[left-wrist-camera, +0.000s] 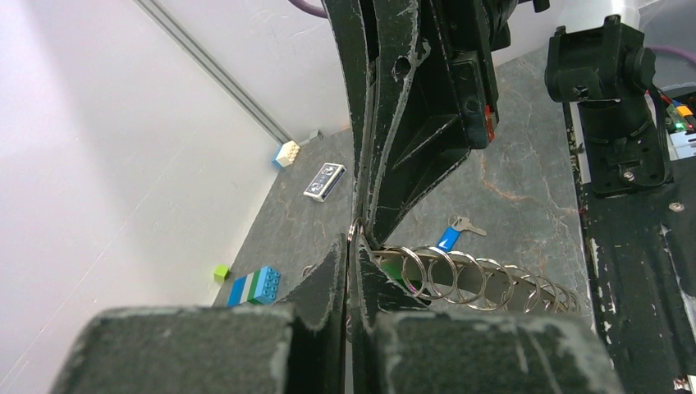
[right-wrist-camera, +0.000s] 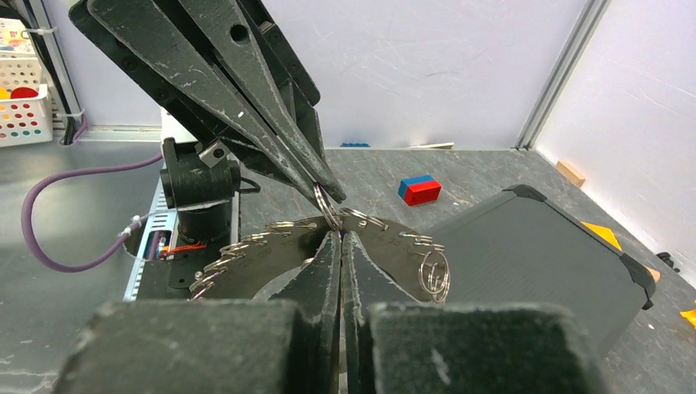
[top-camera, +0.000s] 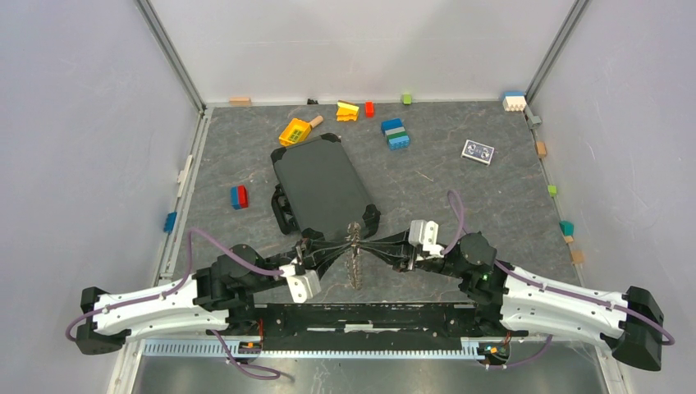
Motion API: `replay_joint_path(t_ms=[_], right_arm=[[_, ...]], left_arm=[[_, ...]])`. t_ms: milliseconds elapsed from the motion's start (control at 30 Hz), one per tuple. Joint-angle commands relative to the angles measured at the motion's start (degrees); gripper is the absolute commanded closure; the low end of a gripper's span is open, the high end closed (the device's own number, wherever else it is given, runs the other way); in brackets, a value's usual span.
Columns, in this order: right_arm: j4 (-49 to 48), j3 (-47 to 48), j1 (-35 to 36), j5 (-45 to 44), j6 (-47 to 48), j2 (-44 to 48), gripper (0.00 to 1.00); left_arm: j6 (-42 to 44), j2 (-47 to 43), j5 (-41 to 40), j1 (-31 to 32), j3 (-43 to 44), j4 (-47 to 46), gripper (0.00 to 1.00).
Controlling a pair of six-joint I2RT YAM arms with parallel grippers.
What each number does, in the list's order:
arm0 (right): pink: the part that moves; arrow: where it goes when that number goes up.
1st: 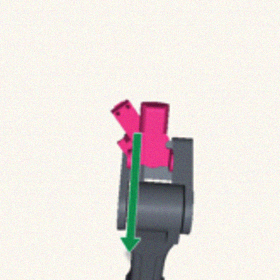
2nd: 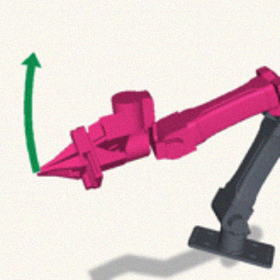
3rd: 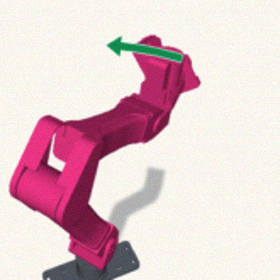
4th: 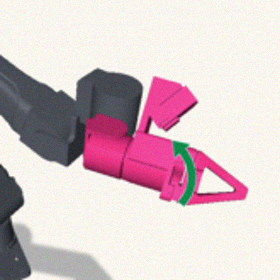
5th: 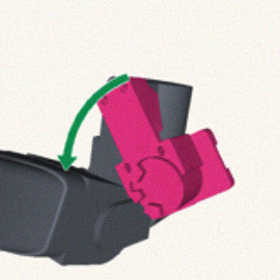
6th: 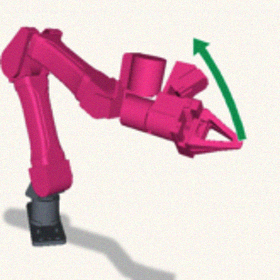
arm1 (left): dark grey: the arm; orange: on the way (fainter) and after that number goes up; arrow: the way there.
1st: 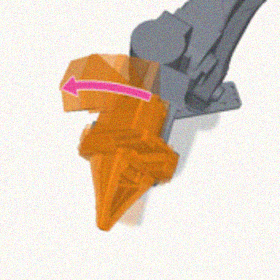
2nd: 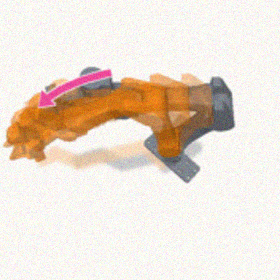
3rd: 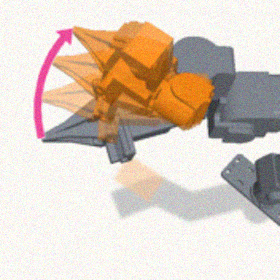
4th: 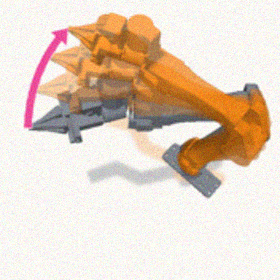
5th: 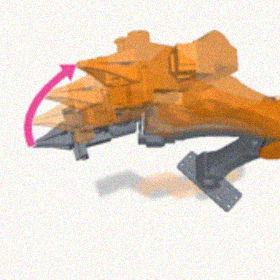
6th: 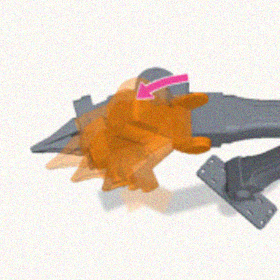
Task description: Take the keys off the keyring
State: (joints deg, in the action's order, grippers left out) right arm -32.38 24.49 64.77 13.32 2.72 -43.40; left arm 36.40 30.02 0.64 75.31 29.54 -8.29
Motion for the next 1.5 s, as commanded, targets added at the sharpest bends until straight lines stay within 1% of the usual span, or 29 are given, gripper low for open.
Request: replay_joint_path(t_ms=[0,367,733,967,1100,1200,1300,1467], right_arm=[[-1.54,0.07,0.11,-0.67,-1.48,-1.1,1.0],[-0.06,1.5,0.09,-1.26,-1.92,-3.58,1.0],[-0.08,3.33,0.08,0.2,-2.19,-5.65,1.0],[1.69,2.19,0.06,0.86,1.68,-3.35,0.76],[1.99,0.46,0.08,2.27,5.94,-0.12,0.67],[1.97,-0.45,0.09,3.09,8.0,1.83,0.65],[1.82,-0.82,0.03,4.66,9.43,3.09,0.66],[1.02,-0.54,0.09,6.77,9.26,3.49,0.67]], left_arm=[[-2.41,-1.12,2.49,0.1,-0.16,-7.61,0.98],[-3.4,0.48,4.72,0.1,-0.73,-10.83,0.98],[-4.28,1.99,5.42,0.03,-1.49,-13.18,0.98],[-4.39,0.99,4.86,0.07,-2.03,-13.4,0.98],[-4.41,-0.12,4.3,0.1,-2.62,-13.41,0.98],[-4.43,-0.6,4.11,0.1,-2.82,-13.41,0.98],[-4.56,-0.86,4.02,0.08,-2.91,-13.28,0.98],[-4.58,-0.46,4.1,0.1,-2.82,-13.41,0.98]])
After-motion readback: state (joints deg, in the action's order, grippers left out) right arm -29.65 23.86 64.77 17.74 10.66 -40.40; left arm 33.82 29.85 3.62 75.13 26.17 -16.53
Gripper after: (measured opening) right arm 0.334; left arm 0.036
